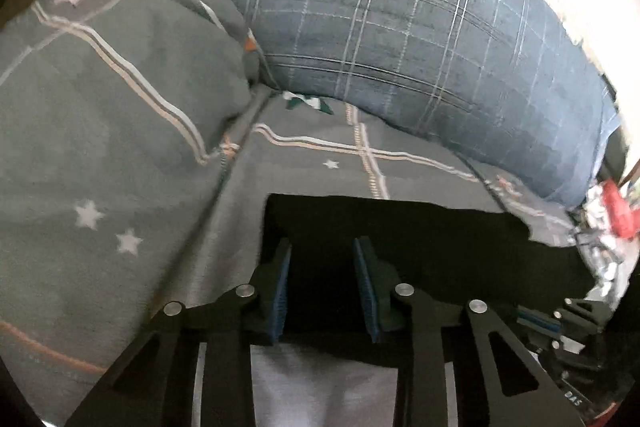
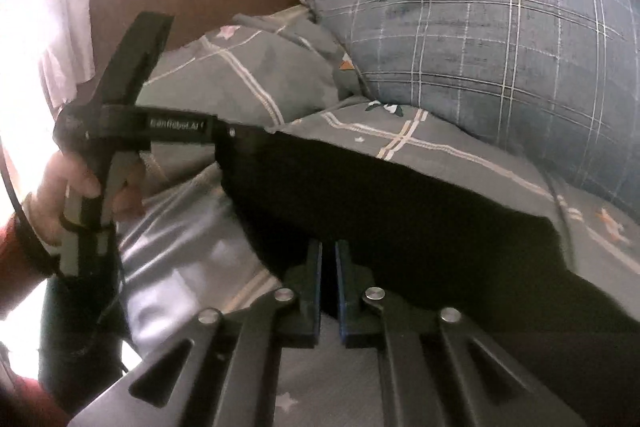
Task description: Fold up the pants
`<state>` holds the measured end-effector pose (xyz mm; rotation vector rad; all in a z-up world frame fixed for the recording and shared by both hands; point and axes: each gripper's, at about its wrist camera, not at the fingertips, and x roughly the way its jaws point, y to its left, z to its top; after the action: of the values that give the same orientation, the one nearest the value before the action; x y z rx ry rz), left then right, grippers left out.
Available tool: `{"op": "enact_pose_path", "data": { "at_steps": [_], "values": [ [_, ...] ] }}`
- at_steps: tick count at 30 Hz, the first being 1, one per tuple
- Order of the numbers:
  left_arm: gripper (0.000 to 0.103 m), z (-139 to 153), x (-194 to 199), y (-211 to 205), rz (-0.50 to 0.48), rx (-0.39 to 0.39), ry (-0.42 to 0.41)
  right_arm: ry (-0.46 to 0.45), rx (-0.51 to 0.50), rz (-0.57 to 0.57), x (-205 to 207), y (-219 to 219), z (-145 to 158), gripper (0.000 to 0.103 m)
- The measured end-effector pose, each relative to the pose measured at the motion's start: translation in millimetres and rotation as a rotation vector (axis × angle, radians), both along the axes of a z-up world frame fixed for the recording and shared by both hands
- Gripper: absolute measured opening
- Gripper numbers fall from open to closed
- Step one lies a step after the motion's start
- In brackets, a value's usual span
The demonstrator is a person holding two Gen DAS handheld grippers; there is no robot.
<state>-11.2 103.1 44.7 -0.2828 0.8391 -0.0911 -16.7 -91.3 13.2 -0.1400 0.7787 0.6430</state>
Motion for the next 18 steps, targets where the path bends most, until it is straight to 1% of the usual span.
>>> {"op": "enact_pose_path", "data": {
  "at_steps": [1, 3, 4, 5, 6, 7, 9, 11, 12, 14, 17, 18],
  "values": [
    [0.029, -4, 0, 0, 0.001, 0.004, 0.014, 0.011, -0.017, 0.001, 0, 3, -7, 0.005],
    [0.029, -20, 4, 3, 0.021, 0.001, 0.083, 0.057, -0.039, -0.005, 2, 8, -23, 0.01],
    [0.03, -24, 4, 3, 0.025, 0.004, 0.096, 0.075, -0.037, -0.011, 2, 9, -29, 0.011],
    [0.032, -26, 2, 4, 0.03, 0.015, 0.101, 0.074, -0.028, -0.021, 1, 7, -29, 0.013],
    [0.032, -25, 1, 3, 0.037, 0.024, 0.096, 0.078, -0.009, -0.024, 0, 5, -26, 0.016],
    [0.033, -22, -1, 4, 0.045, 0.033, 0.087, 0.096, 0.021, -0.019, 0, 1, -22, 0.021],
    [0.038, -13, -4, 5, 0.057, 0.038, 0.077, 0.086, 0.058, -0.037, -3, -12, -11, 0.025],
    [0.051, 0, -7, 4, 0.067, 0.034, 0.046, 0.063, 0.068, -0.072, -4, -27, -2, 0.028],
    [0.053, 5, -10, 3, 0.067, 0.034, 0.033, 0.056, 0.073, -0.1, -2, -37, 2, 0.029],
    [0.062, 17, -15, -3, 0.067, 0.042, -0.005, 0.037, 0.07, -0.174, 5, -58, 8, 0.031],
    [0.069, 27, -19, -15, 0.032, 0.025, -0.035, 0.033, 0.051, -0.284, 20, -86, 9, 0.033],
    [0.07, 28, -20, -20, 0.016, 0.02, -0.037, 0.034, 0.05, -0.301, 24, -92, 8, 0.034]
  ]
}}
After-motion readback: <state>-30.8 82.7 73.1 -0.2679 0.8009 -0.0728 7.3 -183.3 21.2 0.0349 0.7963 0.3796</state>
